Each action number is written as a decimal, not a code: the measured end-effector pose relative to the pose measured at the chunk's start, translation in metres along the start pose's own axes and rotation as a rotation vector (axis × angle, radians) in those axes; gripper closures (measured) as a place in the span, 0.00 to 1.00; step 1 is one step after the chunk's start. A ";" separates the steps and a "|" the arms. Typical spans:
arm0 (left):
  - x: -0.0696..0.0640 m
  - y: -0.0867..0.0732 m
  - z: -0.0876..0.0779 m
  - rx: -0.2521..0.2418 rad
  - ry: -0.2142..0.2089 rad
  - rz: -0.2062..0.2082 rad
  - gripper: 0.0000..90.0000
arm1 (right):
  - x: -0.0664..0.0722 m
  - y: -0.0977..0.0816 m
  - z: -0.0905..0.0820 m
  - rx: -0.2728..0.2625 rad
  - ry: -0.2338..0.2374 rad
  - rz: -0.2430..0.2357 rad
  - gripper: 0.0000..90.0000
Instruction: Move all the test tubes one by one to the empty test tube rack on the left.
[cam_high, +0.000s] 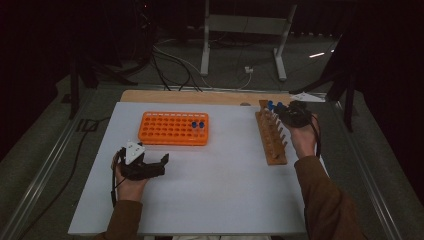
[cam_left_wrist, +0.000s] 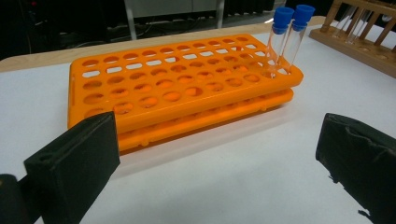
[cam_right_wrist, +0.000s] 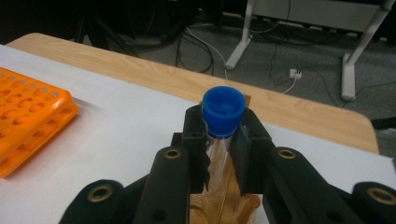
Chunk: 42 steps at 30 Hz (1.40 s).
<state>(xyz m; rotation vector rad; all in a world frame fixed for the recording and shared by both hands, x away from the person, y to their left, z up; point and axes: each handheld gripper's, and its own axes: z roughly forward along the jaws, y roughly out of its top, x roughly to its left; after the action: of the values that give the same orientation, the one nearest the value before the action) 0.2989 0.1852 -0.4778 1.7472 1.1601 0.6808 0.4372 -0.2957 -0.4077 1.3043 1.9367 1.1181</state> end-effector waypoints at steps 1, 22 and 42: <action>0.000 0.000 0.000 0.000 0.000 0.000 0.01 | 0.000 0.001 -0.002 -0.005 -0.001 -0.001 0.85; -0.005 0.002 -0.001 -0.004 -0.012 0.004 0.01 | 0.029 0.007 -0.011 -0.005 0.102 -0.065 0.85; -0.011 0.027 -0.005 -0.044 -0.066 0.027 0.01 | 0.080 0.005 -0.003 0.051 0.255 -0.145 0.85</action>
<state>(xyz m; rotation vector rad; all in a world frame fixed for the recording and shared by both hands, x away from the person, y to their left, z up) 0.3010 0.1728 -0.4513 1.7381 1.0712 0.6549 0.4062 -0.2218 -0.4011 1.0690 2.2185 1.2162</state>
